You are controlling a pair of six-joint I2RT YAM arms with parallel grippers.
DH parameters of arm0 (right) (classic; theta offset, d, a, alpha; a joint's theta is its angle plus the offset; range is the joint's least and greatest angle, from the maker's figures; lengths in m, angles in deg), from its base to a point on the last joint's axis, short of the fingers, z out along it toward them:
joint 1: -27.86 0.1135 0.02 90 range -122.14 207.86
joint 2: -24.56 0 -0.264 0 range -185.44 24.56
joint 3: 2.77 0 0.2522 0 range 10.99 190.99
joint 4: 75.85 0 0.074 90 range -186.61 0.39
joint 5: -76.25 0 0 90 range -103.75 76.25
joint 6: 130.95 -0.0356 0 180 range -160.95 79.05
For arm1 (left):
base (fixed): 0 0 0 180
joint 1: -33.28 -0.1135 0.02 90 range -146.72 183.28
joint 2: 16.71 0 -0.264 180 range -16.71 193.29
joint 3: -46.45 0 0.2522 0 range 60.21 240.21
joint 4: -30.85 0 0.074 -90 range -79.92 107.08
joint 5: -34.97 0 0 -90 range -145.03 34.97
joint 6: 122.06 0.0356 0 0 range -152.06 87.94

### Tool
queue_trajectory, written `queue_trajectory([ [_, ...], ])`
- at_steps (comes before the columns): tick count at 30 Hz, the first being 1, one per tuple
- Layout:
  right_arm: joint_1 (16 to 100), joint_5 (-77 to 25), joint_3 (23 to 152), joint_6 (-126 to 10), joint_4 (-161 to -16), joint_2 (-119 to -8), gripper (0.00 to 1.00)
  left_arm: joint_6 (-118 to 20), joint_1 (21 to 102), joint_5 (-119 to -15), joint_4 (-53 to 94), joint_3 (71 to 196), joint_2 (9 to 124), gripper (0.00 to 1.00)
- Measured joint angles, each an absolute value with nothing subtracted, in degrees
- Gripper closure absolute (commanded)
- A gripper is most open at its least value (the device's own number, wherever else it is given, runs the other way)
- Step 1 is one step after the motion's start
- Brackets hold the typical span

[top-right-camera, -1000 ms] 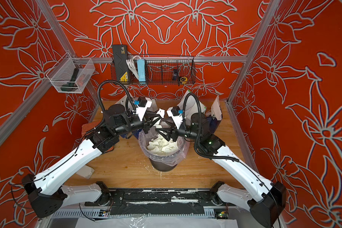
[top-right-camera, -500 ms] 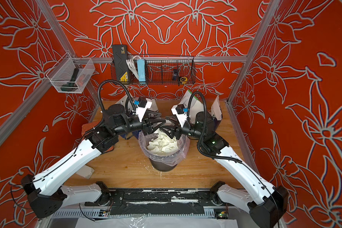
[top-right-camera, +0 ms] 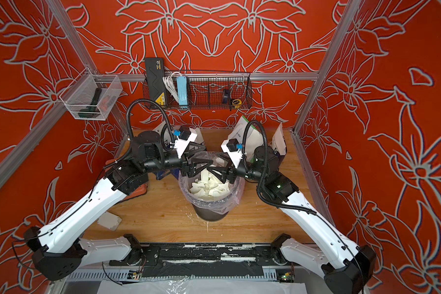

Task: Shred takeout receipts and throw away
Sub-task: Place the takeout receipt in the trash bin.

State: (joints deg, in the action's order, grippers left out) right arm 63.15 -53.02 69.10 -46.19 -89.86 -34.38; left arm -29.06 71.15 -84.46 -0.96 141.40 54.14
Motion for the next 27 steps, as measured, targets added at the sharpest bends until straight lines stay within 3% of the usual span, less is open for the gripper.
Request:
queue_trajectory([
  [8, 63.15, -58.66, 69.12, -44.7, -89.11, -34.57, 0.25, -26.72, 71.09, -86.58, -3.25, 142.62, 58.08, 0.24],
  [19, 63.15, -57.96, 69.19, -42.43, -88.83, -32.08, 0.23, -22.87, 71.11, -71.77, -9.92, 141.62, 62.49, 0.24],
  [27, 62.78, -52.1, 69.45, -41.27, -92.68, -32.96, 0.24, -23.35, 68.68, -78.1, -6.53, 136.76, 57.33, 0.22],
])
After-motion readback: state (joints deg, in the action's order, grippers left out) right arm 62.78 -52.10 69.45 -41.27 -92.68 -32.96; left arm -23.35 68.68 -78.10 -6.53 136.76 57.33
